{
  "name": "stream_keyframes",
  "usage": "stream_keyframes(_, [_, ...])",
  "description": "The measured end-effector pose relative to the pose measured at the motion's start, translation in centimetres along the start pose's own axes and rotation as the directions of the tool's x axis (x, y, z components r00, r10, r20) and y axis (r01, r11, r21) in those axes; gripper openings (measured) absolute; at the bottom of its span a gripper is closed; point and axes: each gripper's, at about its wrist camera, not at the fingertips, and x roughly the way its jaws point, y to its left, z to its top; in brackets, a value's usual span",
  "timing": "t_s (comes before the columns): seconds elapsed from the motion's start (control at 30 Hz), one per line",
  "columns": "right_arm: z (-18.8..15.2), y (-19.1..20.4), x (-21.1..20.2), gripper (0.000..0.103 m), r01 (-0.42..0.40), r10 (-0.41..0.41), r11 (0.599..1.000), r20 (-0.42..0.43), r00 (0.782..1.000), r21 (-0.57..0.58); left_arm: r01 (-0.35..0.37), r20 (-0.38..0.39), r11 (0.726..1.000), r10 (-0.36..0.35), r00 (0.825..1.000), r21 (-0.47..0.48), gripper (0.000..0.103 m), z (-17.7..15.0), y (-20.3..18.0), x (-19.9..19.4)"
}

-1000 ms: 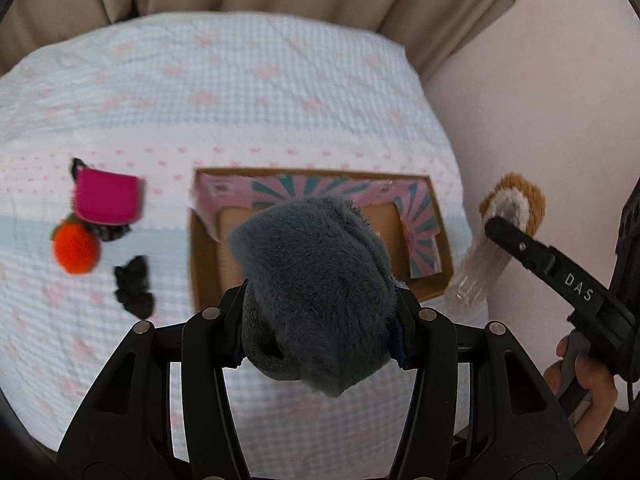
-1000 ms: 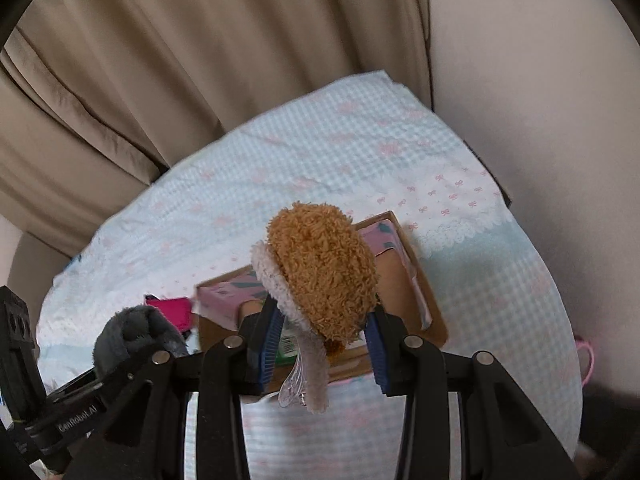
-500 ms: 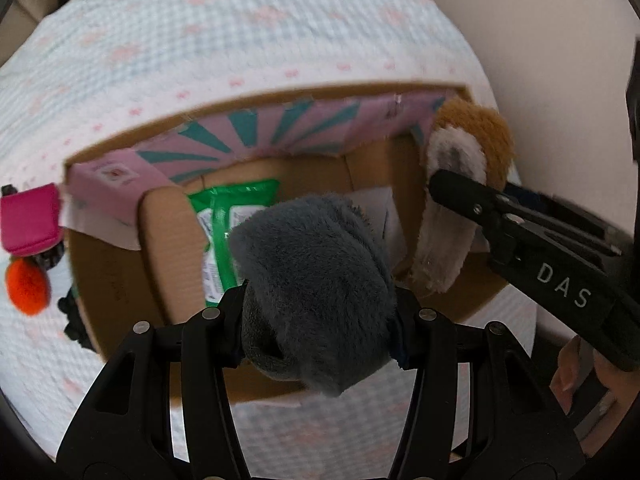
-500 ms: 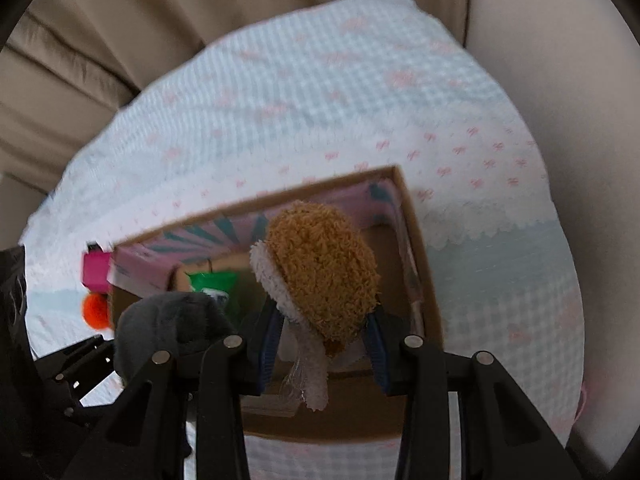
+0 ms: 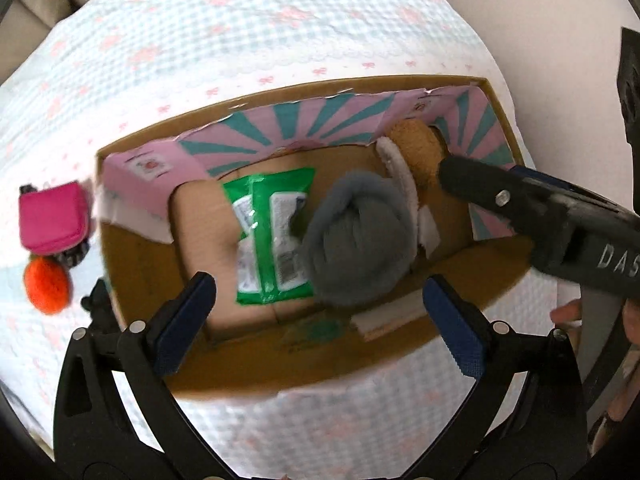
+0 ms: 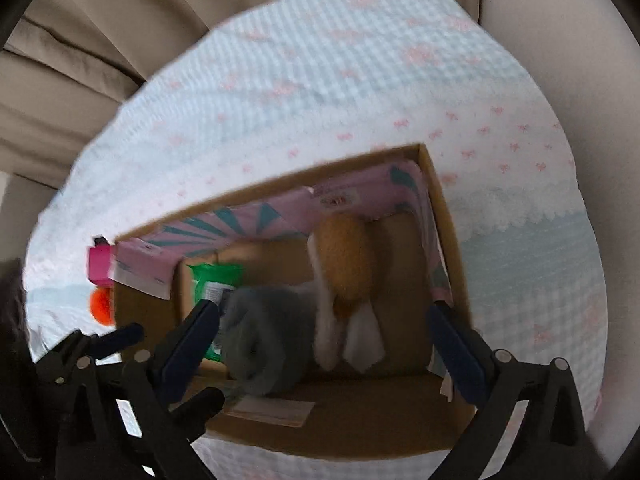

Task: Organize soft objects
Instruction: 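Open both tools in the box and withdraw toward the pile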

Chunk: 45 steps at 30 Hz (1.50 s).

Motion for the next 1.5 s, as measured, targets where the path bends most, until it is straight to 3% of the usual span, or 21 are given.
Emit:
stream_keyframes(0.37, [-1.7, 1.3, -3.2, 0.103, 0.006, -0.003, 0.999, 0.070, 0.998, -0.036, 0.002, 0.035, 1.000, 0.000, 0.999, -0.029, 0.103, -2.0, 0.2, -3.6])
stream_keyframes(0.9, [-4.0, 4.9, -13.7, 0.103, -0.004, 0.005, 1.000, 0.155, 0.988, -0.008, -0.016, 0.187, 1.000, 0.018, 0.982, -0.009, 0.103, -5.9, -0.4, -15.9])
stream_keyframes(0.97, [-4.3, 5.9, -15.6, 0.103, -0.030, 0.034, 0.999, 0.174, 0.984, -0.027, -0.022, 0.226, 1.000, 0.023, 0.974, -0.008, 0.103, -6.9, -0.2, -18.3])
stream_keyframes(1.13, [-6.0, 9.7, -19.9, 0.103, 0.015, 0.018, 0.990, 0.235, 0.972, -0.137, -0.027, 0.306, 0.999, 0.035, 0.951, -0.031, 0.103, -9.5, 1.1, -22.9])
stream_keyframes(1.33, [-8.7, 13.0, -23.4, 0.103, 0.038, 0.017, 0.987, 0.333, 0.943, -0.158, -0.042, 0.407, 0.994, 0.080, 0.910, -0.101, 0.103, -13.4, 4.1, -27.6])
stream_keyframes(1.5, [-11.2, 15.6, -25.2, 0.103, 0.052, 0.012, 0.987, 0.398, 0.917, -0.149, -0.052, 0.487, 0.987, 0.120, 0.865, -0.150, 0.103, -16.5, 7.6, -31.1])
